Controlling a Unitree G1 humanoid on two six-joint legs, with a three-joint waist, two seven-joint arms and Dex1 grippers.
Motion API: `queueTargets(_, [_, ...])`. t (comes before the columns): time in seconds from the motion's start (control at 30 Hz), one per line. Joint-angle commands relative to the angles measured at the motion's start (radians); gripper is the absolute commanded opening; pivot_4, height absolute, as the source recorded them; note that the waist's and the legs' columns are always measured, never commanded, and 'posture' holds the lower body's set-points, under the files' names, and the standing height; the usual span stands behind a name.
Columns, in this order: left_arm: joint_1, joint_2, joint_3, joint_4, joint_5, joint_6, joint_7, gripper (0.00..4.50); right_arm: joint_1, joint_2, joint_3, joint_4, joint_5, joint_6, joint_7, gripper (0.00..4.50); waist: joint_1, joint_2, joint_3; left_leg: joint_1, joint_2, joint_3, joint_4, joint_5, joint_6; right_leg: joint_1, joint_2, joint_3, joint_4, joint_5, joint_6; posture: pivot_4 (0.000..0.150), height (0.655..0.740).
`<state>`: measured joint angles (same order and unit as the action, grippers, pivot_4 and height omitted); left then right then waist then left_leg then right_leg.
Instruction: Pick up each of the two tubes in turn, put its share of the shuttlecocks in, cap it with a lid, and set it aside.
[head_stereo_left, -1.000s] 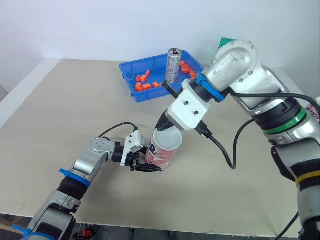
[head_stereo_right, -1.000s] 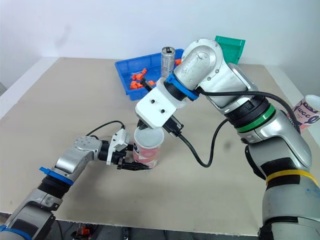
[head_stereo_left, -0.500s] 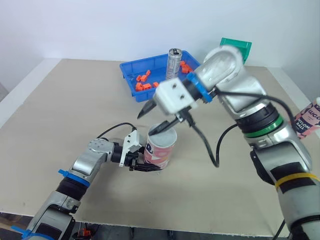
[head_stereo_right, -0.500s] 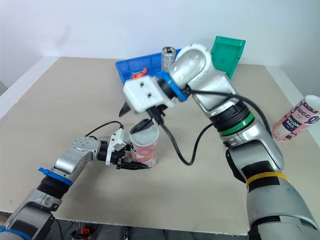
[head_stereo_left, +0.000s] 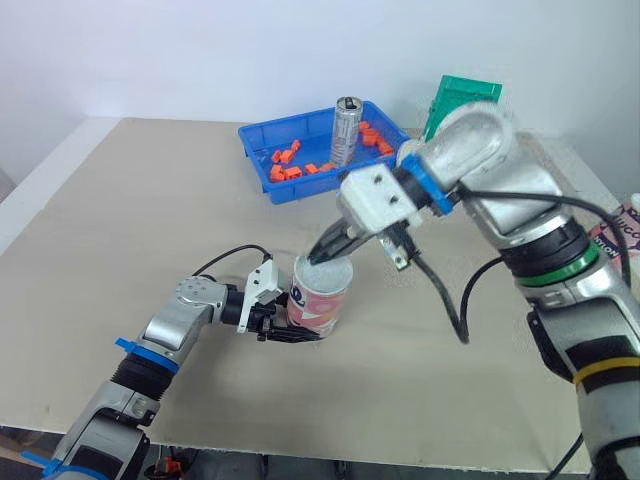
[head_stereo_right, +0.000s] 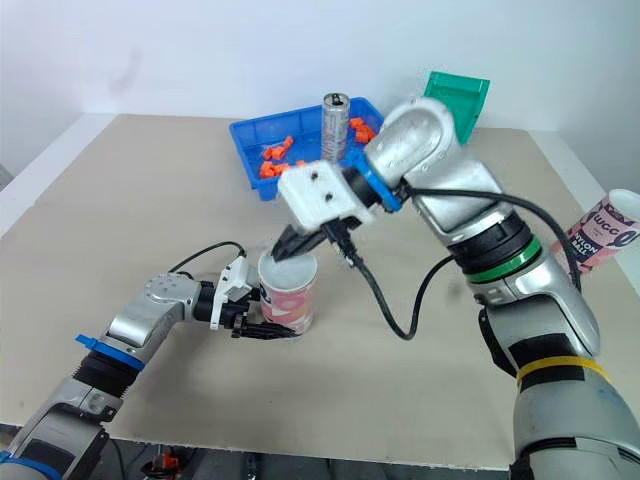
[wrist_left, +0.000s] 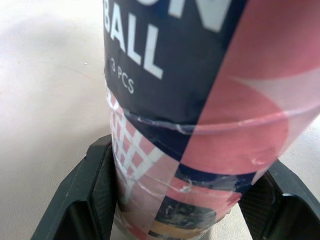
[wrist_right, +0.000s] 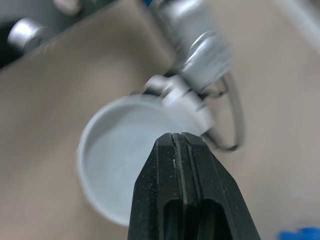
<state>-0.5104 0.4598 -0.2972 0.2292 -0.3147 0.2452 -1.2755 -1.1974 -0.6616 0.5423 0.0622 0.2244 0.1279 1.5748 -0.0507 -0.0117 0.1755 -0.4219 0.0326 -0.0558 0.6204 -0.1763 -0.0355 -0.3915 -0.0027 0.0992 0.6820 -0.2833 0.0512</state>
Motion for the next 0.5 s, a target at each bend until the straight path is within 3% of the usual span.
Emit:
queueTargets(0.03, [0.007,0.033,0.003,0.040,0.059,0.009,0.027,2.82,0.017,-0.004,0.071,-0.014,-0.127,-0.101,0.037,0.11,0.000,-0.001,-0.001,0.001,0.000,0.000,0.000,0.000,0.000,0.001,0.000,0.000,0.000,0.000,0.000,0.150,0.7400])
queueTargets(0.2, [0.007,0.032,0.006,0.040,0.058,0.008,0.032,2.82,0.023,0.011,0.087,0.006,-0.171,-0.160,0.040,0.11,-0.002,-0.002,-0.003,0.007,0.000,0.000,-0.001,0.000,0.000,0.006,0.000,0.000,0.000,0.000,-0.001,0.150,0.7400])
queueTargets(0.33, [0.009,0.032,0.007,0.040,0.057,0.003,0.034,2.82,-0.036,0.008,-0.052,-0.006,0.057,-0.006,0.040,0.11,-0.002,-0.003,-0.002,0.012,0.000,0.001,-0.002,0.000,0.000,0.010,0.000,0.001,0.000,-0.003,-0.005,0.150,0.7400])
queueTargets(0.43, [0.011,0.030,0.005,0.040,0.058,-0.004,0.035,2.82,-0.065,0.003,-0.155,0.028,0.120,0.093,0.016,0.11,-0.001,-0.002,-0.001,0.010,0.000,0.001,-0.003,0.000,0.000,0.008,0.000,0.002,0.000,-0.002,-0.006,0.150,0.7400])
queueTargets(0.47, [0.011,0.029,0.005,0.041,0.059,-0.008,0.034,2.82,-0.064,-0.017,-0.187,0.031,0.135,0.126,0.006,0.65,-0.001,-0.002,-0.001,0.009,0.000,0.001,-0.002,0.000,0.000,0.007,0.000,0.002,0.000,-0.002,-0.005,0.150,0.7400])
queueTargets(0.5, [0.012,0.029,0.005,0.041,0.060,-0.014,0.033,2.82,-0.053,-0.046,-0.227,0.024,0.153,0.162,-0.005,0.79,0.002,-0.003,-0.001,0.007,0.000,0.001,-0.002,0.000,-0.001,0.005,-0.001,0.002,0.000,-0.002,-0.004,0.150,0.7400])
